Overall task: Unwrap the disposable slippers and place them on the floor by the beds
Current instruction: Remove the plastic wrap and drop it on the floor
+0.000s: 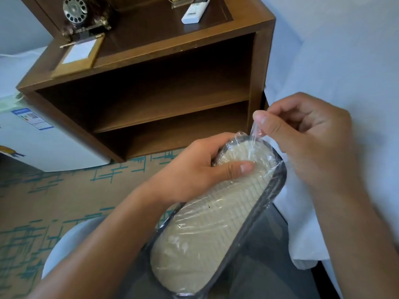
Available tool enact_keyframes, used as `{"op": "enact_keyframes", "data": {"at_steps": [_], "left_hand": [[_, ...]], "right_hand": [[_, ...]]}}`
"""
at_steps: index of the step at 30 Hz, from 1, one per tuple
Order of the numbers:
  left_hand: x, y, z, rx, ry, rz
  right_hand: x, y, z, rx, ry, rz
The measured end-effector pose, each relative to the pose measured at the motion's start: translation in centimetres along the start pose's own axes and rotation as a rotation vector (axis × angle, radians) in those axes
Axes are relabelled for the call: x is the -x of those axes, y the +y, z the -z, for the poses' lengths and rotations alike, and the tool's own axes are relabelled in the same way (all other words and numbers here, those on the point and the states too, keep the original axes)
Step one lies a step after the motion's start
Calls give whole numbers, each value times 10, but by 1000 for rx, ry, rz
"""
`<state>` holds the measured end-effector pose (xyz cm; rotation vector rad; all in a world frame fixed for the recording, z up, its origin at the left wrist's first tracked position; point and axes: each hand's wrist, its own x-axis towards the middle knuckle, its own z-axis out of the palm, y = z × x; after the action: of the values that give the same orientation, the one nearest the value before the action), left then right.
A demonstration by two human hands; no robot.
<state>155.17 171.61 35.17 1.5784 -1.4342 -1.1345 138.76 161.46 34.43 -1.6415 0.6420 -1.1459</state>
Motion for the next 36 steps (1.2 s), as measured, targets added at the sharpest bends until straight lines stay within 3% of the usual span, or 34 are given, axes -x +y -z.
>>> {"op": "enact_keyframes", "data": {"at_steps": [5, 14, 26, 31, 36], "left_hand": [[6, -2, -2, 129, -96, 40], [8, -5, -8, -55, -62, 84], [7, -8, 7, 152, 279, -66], [9, -4, 8, 85, 304, -194], [11, -3, 7, -27, 445, -268]], "right_hand": [[2, 3, -2, 56, -24, -21], [6, 7, -9, 178, -374, 62], [1, 21, -6, 212, -254, -76], [2, 23, -9, 231, -263, -67], [0, 28, -8, 340, -283, -64]]}}
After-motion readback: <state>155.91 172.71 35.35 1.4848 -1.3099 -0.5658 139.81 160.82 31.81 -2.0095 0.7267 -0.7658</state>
